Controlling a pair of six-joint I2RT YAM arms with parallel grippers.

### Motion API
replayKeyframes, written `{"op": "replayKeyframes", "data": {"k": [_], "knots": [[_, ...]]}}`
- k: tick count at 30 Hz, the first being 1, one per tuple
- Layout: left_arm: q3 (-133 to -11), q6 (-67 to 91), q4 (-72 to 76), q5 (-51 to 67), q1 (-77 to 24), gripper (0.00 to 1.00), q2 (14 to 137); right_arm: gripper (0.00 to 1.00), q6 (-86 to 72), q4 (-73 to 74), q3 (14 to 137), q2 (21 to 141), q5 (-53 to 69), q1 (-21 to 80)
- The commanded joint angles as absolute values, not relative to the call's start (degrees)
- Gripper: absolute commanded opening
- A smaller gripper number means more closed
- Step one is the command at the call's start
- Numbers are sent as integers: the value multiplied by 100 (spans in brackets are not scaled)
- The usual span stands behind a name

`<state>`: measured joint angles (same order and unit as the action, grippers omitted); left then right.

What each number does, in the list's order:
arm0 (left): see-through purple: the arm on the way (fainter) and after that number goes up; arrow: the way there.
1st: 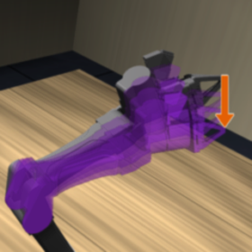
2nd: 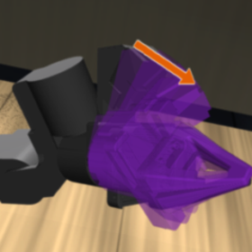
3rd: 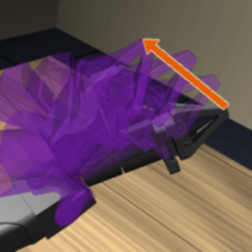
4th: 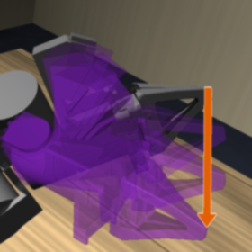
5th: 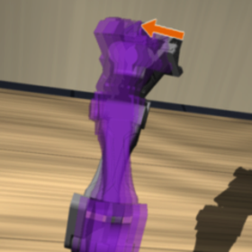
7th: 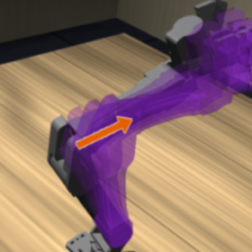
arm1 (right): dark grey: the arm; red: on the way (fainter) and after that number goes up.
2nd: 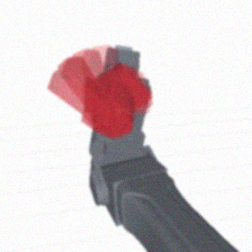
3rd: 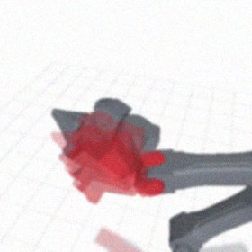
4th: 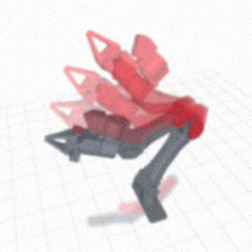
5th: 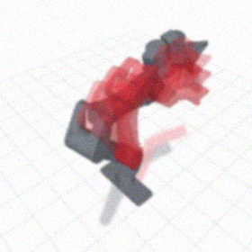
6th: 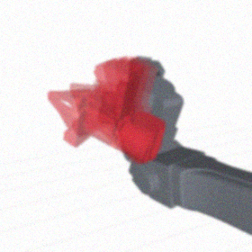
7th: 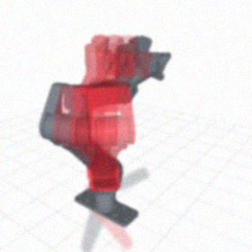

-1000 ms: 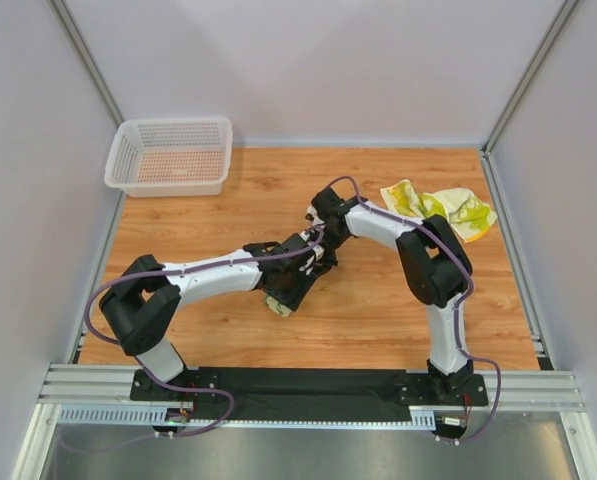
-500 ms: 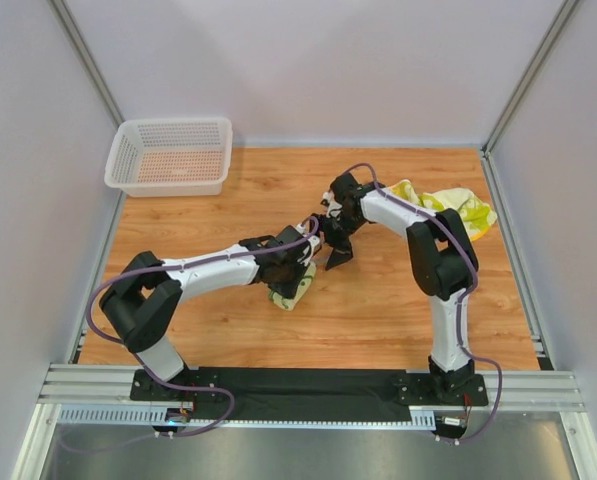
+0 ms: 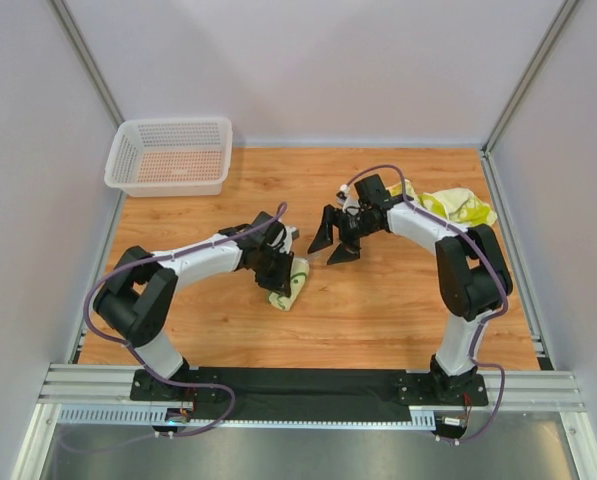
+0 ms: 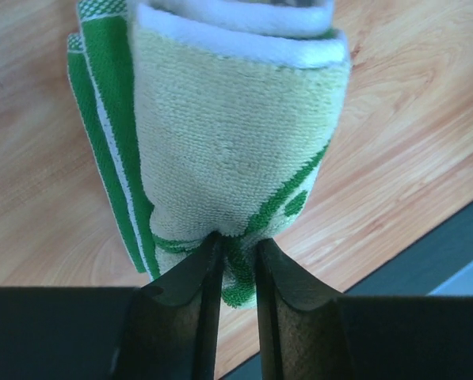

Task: Roll the towels
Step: Roll the towel

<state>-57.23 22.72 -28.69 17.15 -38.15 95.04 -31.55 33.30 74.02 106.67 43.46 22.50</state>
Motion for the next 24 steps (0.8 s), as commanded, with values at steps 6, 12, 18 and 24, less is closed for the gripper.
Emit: {"op": "replayKeyframes", "data": {"k": [6,12,18,24], "knots": [[-5282,2786,-2575,2794,-3085,33,9395,76,-3682,2171,6961,10634,4650,2794],[-5107,2874,-2408,3067,-2883,37,9404,76,-3814,1978,7206,11161,4518,3120],[-4799,3032,-2013,3550,-2523,37,9439,73,-3823,1829,7356,11601,4351,3208],[-4386,3233,-1442,4112,-2171,36,9571,63,-3700,1714,7462,11926,4210,3331]]}}
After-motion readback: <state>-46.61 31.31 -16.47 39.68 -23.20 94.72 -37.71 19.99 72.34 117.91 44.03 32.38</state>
